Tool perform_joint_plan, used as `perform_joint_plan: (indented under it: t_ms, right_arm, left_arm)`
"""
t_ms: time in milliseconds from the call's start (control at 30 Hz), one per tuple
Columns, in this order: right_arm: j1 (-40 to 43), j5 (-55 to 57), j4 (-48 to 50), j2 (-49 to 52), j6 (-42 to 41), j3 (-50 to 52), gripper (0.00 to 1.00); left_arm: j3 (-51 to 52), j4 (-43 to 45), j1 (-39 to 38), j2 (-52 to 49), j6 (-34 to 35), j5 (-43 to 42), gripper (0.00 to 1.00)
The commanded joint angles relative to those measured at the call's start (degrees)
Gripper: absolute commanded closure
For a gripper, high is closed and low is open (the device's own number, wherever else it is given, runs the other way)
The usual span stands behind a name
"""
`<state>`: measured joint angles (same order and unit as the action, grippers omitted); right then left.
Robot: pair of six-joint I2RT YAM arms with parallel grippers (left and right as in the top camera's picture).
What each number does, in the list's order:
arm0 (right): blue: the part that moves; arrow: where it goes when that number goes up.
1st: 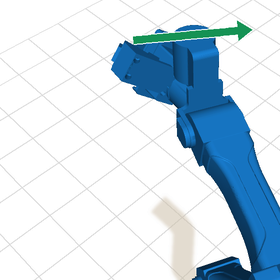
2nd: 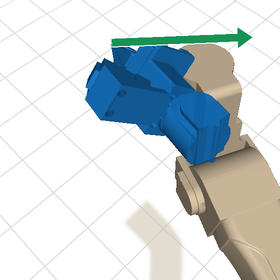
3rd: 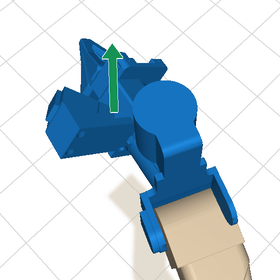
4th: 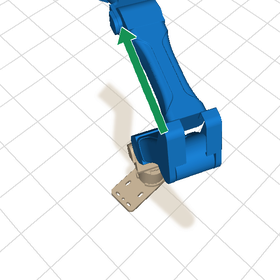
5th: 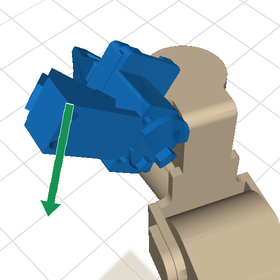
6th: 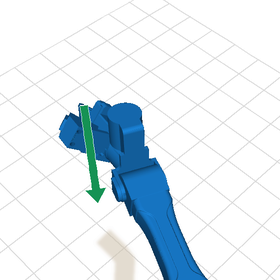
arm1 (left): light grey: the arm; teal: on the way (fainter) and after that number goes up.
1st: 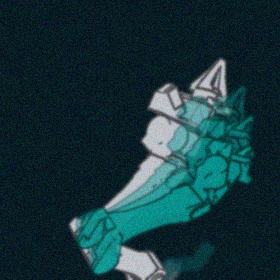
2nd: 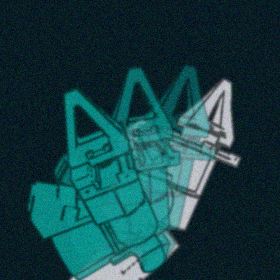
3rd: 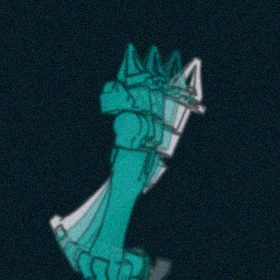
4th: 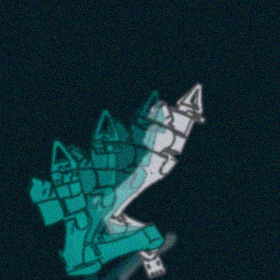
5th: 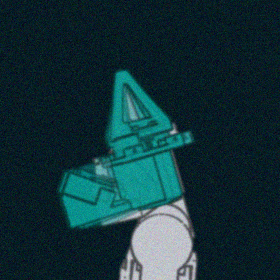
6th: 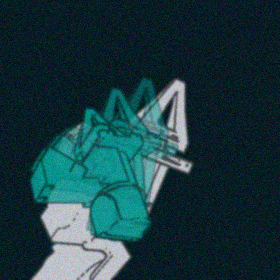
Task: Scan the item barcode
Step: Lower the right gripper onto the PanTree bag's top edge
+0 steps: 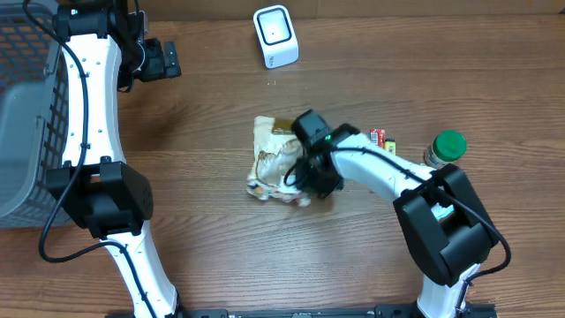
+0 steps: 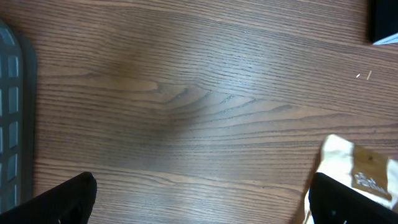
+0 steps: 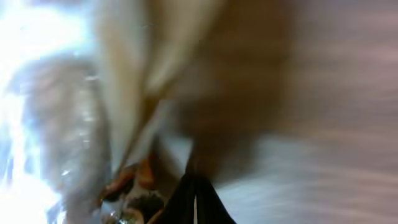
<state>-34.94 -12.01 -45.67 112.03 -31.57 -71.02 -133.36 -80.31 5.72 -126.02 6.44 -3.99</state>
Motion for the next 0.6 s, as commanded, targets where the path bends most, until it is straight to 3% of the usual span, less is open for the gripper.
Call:
perform_joint_plan:
  t_ms: [0,200,333,467,567]
  right_arm:
    - [-3.48,-16.55,1.51,-0.70,-0.17,0.55,0.96]
    - [-10.95,-11.13,7.69,-0.70,-1.70,0.46,0.96]
    - [-11.91,-10.27,5.86,-0.96,-0.94,-2.45,0.95]
    - [-10.19,-9.64,-0.22,-2.58,5.79,-7.82,0.89]
    - [-8.17,-6.12,-5.95,-4.09,13.03,-12.26,0.80]
  left_arm:
    - [0.15,0.02,-0.11,0.37,-0.68,0.39,0.00]
    - [0.15,0.02,-0.11,0.37,-0.68,0.37,0.00]
    - [0.15,0.02,-0.11,0.37,-0.68,0.39,0.00]
    - [0.15,0.02,-0.11,0.37,-0.68,0.37,0.00]
    - [0.15,0.02,-0.11,0.37,-0.68,0.39,0.00]
